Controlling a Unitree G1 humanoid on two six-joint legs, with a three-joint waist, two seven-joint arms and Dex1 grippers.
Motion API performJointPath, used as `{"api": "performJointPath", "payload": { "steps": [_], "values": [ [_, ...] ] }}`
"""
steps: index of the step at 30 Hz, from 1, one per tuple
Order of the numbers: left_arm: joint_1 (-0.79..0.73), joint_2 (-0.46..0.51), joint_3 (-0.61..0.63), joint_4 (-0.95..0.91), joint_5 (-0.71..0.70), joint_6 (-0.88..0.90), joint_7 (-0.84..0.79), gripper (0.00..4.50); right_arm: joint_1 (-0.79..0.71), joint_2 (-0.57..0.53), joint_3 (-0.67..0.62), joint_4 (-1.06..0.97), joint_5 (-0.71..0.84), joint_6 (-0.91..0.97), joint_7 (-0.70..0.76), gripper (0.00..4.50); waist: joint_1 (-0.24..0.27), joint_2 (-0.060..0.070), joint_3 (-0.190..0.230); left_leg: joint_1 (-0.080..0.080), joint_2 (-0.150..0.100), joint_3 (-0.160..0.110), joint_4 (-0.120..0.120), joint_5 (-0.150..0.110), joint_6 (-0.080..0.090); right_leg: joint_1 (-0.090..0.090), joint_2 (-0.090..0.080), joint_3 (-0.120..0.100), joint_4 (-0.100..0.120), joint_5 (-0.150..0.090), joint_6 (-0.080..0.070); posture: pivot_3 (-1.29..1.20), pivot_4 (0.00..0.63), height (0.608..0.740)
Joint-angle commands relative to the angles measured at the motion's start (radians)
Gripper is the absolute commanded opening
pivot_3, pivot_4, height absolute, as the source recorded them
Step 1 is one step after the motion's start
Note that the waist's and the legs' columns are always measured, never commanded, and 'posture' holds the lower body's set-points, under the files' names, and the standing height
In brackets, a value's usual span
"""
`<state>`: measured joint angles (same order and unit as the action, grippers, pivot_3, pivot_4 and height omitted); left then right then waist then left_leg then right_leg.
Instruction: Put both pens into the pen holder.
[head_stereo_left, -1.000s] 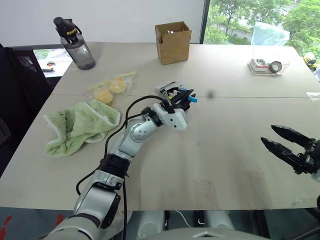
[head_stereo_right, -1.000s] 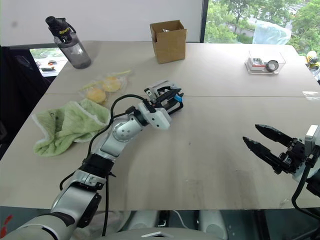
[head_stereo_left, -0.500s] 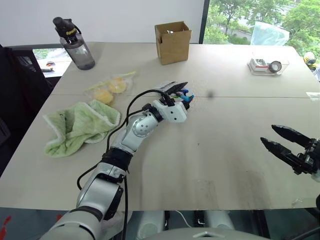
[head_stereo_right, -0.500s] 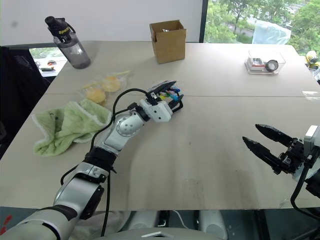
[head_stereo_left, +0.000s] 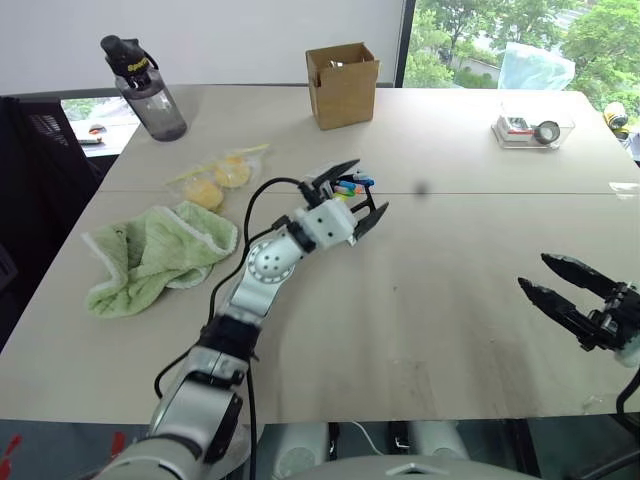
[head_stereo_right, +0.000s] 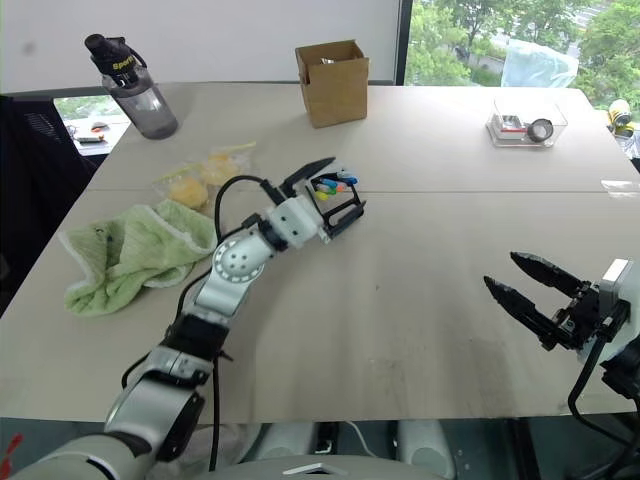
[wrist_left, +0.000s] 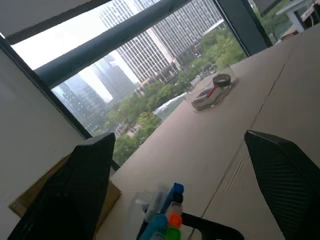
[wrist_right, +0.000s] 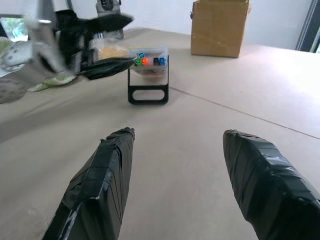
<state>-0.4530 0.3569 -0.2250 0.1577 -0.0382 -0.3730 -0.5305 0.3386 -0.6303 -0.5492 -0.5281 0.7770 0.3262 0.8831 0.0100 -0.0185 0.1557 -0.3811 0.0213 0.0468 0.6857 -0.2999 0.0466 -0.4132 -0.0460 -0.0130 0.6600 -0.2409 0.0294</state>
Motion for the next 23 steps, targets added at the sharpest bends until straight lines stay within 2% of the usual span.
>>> {"api": "performJointPath", "payload": {
  "steps": [1,5,8,10,13,23],
  "values": [
    [0.125,0.054,0.075,-0.270,-0.248,0.256,-0.085,4.38,0.006,-0.008,0.043,0.055,-0.101,-0.091,0.052,3.03,0.001,0.000,0.000,0.000,0.000,0.000,0.000,0.000,0.000,0.000,0.000,0.000,0.001,0.000,0.000,0.00,0.150,0.736],
    [0.286,0.141,0.129,-0.480,-0.436,0.507,-0.124,4.38,0.006,0.018,0.097,0.142,-0.161,-0.164,0.090,3.03,0.005,0.001,0.000,0.001,0.000,-0.001,0.000,0.000,0.000,0.001,0.000,0.000,0.002,0.000,0.000,0.00,0.150,0.736],
    [0.424,0.230,0.147,-0.577,-0.487,0.639,-0.160,4.38,-0.006,0.047,0.117,0.204,-0.188,-0.214,0.095,3.03,0.002,0.001,-0.001,0.002,0.000,0.000,0.001,0.000,0.000,0.002,0.000,0.000,0.001,0.000,0.000,0.00,0.150,0.736],
    [0.521,0.274,0.153,-0.601,-0.463,0.649,-0.181,4.38,-0.012,0.062,0.125,0.256,-0.210,-0.249,0.102,3.03,0.002,0.002,0.000,0.002,0.000,0.000,0.001,0.000,0.001,0.002,0.000,0.000,0.001,-0.001,-0.001,0.00,0.150,0.736],
    [0.596,0.283,0.168,-0.583,-0.413,0.637,-0.160,4.38,-0.010,0.067,0.133,0.315,-0.232,-0.292,0.121,3.03,0.006,0.002,0.000,0.002,0.000,0.000,0.001,0.000,0.001,0.002,0.000,0.001,0.001,-0.002,-0.003,0.00,0.150,0.736],
    [0.620,0.260,0.167,-0.561,-0.342,0.631,-0.154,4.38,0.003,0.072,0.128,0.351,-0.229,-0.328,0.126,3.03,0.004,0.002,0.000,0.002,0.000,0.000,0.001,0.000,0.001,0.001,0.000,0.001,0.000,-0.003,-0.004,0.00,0.150,0.736]
  ]
}}
